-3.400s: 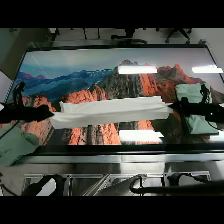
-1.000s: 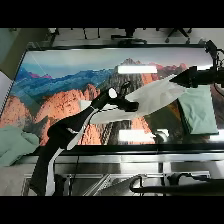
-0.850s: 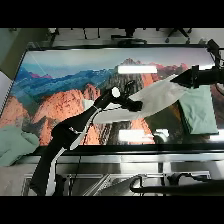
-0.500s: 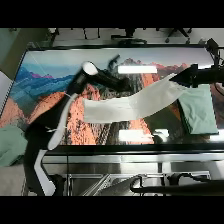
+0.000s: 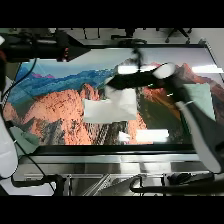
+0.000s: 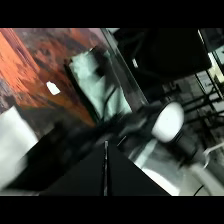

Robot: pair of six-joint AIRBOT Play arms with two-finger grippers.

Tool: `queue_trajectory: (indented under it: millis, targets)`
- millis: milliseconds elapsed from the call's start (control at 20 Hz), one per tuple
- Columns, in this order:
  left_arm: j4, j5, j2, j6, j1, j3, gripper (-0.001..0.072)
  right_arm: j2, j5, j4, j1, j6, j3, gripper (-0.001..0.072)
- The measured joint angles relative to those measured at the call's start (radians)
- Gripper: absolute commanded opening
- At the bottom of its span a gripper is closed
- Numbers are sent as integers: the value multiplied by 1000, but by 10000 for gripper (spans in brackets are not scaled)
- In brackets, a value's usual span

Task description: Fold the shirts.

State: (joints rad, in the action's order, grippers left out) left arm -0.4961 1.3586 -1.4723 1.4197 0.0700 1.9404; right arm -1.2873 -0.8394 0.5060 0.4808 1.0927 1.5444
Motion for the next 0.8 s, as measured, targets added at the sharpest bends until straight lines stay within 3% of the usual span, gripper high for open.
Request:
queue_trajectory:
  millis: [50,150,250,350,500,700,750,800]
  targets:
    - [1,-3,29,-14,-11,-31,18,-47,116,0,95,-47,0,562]
    - [7,-16,82,-49,-27,-95,18,-130,323,0,250,-145,-1,368]
    - [7,-24,115,-79,-35,-144,19,-168,448,9,325,-229,0,365]
    - [8,-24,134,-97,-39,-172,19,-173,469,19,335,-261,0,365]
    - [8,-27,145,-112,-42,-192,19,-146,360,37,257,-230,0,366]
    - [8,-26,150,-119,-43,-199,19,-95,39,143,26,-65,0,414]
    - [8,-25,151,-119,-43,-200,19,-86,-43,183,-45,-18,0,552]
    - [9,-23,152,-120,-43,-201,19,-81,-105,219,-103,18,0,645]
